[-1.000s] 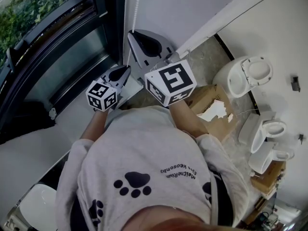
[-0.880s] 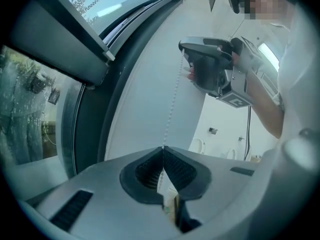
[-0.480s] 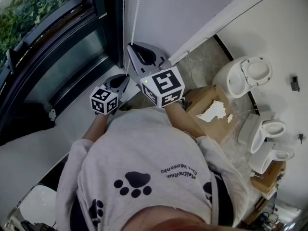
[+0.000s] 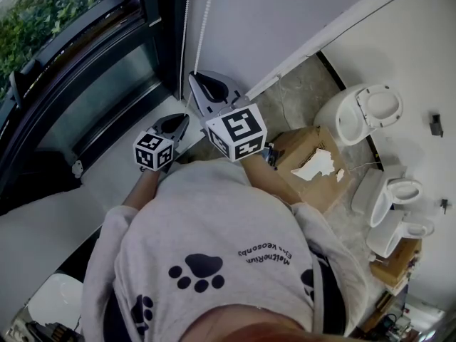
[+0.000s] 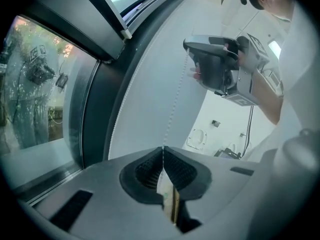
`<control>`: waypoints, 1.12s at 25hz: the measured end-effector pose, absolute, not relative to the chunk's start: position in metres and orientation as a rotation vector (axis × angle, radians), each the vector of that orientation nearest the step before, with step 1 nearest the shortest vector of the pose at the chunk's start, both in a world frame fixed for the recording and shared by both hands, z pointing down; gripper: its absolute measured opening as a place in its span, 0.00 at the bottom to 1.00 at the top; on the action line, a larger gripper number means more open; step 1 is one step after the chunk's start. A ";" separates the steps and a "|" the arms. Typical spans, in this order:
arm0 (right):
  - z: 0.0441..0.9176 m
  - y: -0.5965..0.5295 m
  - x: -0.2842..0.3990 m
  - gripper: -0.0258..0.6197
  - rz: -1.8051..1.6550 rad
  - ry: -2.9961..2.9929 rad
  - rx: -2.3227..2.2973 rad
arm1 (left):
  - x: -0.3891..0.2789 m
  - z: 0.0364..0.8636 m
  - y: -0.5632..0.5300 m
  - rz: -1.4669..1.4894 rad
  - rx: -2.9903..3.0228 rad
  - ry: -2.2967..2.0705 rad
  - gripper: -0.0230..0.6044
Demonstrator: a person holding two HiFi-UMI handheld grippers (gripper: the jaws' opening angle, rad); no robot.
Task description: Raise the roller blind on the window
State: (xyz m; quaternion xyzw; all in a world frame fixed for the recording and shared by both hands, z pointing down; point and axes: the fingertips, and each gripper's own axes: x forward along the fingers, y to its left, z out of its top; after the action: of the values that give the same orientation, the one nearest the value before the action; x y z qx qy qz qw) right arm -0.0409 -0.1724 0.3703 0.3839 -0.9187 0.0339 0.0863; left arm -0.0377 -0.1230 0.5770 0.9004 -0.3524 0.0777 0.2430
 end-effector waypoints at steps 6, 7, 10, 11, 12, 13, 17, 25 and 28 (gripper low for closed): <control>0.371 -0.175 -0.040 0.05 0.103 -2.737 1.156 | -0.032 0.566 -0.118 0.179 2.509 -0.899 0.06; 0.371 -0.176 -0.040 0.05 0.104 -2.738 1.159 | -0.032 0.559 -0.119 0.162 2.514 -0.896 0.06; 0.371 -0.179 -0.040 0.05 0.111 -2.739 1.166 | -0.033 0.533 -0.124 0.111 2.555 -0.896 0.20; 0.371 -0.179 -0.039 0.05 0.111 -2.740 1.168 | -0.034 0.522 -0.126 0.095 2.575 -0.899 0.20; 0.371 -0.180 -0.039 0.05 0.111 -2.740 1.171 | -0.035 0.509 -0.129 0.074 2.593 -0.906 0.20; 0.372 -0.181 -0.039 0.05 0.109 -2.740 1.173 | -0.037 0.495 -0.132 0.045 2.608 -0.915 0.20; 0.372 -0.182 -0.038 0.05 0.101 -2.740 1.181 | -0.047 0.431 -0.144 -0.094 2.642 -0.933 0.20; 0.372 -0.181 -0.040 0.05 0.077 -2.747 1.166 | -0.056 0.314 -0.159 -0.172 2.807 -0.964 0.20; 0.372 -0.181 -0.042 0.05 0.080 -2.753 1.158 | -0.051 0.282 -0.159 -0.164 2.876 -0.949 0.20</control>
State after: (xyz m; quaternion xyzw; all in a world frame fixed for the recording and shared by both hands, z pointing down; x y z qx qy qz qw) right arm -0.0416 -0.1806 0.3724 0.3865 -0.9187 0.0266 0.0771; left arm -0.0506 -0.1594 0.2821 0.9468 -0.3125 -0.0540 0.0544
